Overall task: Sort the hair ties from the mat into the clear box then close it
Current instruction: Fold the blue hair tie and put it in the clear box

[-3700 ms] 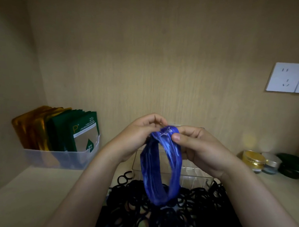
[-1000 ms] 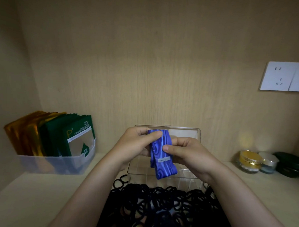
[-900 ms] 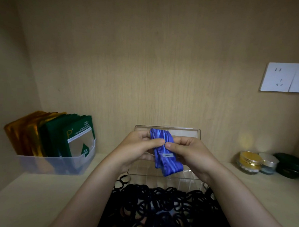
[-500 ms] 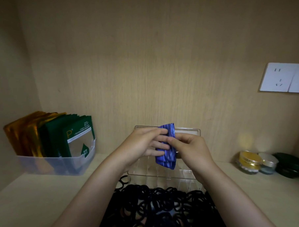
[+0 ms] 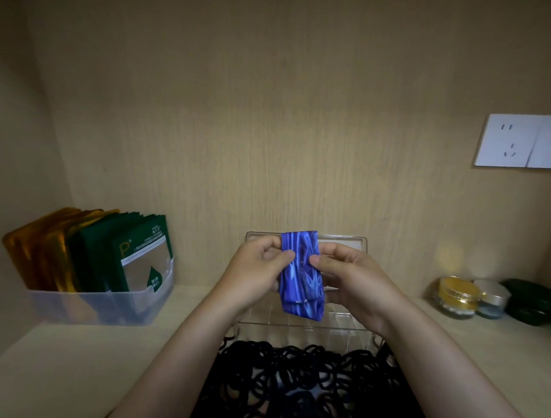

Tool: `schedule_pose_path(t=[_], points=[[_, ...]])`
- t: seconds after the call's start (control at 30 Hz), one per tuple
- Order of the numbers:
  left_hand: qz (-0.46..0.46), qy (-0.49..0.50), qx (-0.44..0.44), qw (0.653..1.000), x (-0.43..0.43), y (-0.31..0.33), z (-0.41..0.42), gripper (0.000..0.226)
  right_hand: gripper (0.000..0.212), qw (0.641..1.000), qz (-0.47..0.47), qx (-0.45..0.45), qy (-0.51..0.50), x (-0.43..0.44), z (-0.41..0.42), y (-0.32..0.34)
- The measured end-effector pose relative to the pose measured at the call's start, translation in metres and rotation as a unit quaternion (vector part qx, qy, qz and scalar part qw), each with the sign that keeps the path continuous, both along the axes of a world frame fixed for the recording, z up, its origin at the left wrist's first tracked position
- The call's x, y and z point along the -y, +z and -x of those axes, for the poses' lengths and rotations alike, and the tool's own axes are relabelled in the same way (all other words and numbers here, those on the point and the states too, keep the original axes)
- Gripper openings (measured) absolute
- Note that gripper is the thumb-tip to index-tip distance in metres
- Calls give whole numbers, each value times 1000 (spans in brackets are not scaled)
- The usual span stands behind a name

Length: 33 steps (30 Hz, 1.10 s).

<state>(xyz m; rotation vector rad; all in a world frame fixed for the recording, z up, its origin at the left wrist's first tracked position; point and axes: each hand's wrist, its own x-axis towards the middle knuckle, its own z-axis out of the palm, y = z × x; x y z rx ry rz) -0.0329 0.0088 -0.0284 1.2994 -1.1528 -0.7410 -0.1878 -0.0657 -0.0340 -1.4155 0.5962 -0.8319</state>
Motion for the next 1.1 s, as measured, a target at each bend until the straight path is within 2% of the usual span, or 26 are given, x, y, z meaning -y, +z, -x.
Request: schedule_pose_path(t=[0.1,0.3,0.37,0.43,0.47,0.57,0.63,0.7,0.8,0.9,1.0,1.1], points=[[2,-17,30,999,-2,1,1,13,20,1000,-17,17,0,0,-1,-1],[-12,-124,-84,989,-3,0,-5,24,30,992,-98,73,19,6,-3,-3],[-19,-137,-111,984,-2,-1,-7,28,31,993,-95,69,13,7,-3,-3],[-25,-138,-128,982,-1,-1,-7,23,31,996,-77,54,2,6,-2,-3],[-27,-128,-113,985,0,-1,-7,20,29,996,-68,50,-1,7,-2,-3],[-22,-57,10,998,2,-3,-6,7,20,998,-42,40,14,6,1,-2],[-9,-42,46,998,3,-4,-7,7,19,1000,-2,9,14,5,2,-2],[9,-46,50,998,2,-3,-7,14,16,1000,14,-7,-14,4,1,-2],[20,-37,56,998,4,-2,-9,31,26,1000,1,-13,-2,5,1,-4],[25,-21,46,998,4,-3,-9,24,24,998,30,-49,35,4,3,-5],[9,-29,41,999,3,-3,-8,10,21,997,50,-51,27,2,3,-4],[-33,-69,14,997,0,-4,-7,18,17,997,58,-45,24,0,1,-2]])
